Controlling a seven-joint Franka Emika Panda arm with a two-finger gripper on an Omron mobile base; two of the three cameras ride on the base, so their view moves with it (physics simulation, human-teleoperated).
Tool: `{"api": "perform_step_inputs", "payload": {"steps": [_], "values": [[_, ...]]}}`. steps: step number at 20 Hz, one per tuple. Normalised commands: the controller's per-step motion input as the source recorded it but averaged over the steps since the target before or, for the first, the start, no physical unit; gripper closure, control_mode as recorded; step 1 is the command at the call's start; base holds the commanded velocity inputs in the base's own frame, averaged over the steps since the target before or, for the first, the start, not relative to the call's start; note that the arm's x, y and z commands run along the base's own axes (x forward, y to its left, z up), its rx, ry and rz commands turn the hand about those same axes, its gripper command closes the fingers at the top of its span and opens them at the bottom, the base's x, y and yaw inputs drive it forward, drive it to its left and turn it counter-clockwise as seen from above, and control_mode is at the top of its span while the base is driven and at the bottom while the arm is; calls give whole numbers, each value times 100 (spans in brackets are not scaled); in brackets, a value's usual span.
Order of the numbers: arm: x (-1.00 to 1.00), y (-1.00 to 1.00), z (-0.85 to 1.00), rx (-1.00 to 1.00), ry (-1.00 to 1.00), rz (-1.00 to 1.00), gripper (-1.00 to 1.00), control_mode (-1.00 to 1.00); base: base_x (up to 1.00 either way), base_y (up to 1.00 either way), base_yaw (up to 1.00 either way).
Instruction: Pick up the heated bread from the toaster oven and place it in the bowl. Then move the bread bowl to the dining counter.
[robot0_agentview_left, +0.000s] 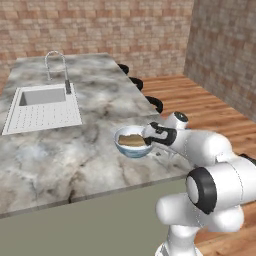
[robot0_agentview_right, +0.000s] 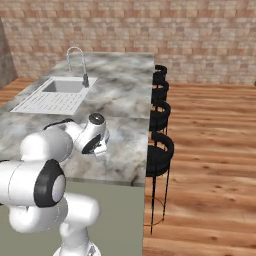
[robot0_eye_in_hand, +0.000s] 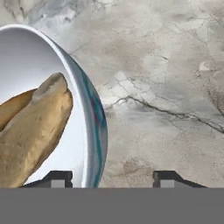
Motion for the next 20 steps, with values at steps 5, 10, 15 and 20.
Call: {"api": "perform_step_inputs", "payload": {"steps": [5, 10, 15, 20], "values": [[-100, -26, 91, 1, -5, 0, -100, -100, 0, 0, 0], [-100, -43, 100, 4, -18, 0, -100, -100, 0, 0, 0], [-100, -44, 45, 2, -35, 0, -100, -100, 0, 0, 0], [-100, -26, -9, 0, -43, 0, -100, -100, 0, 0, 0]]}}
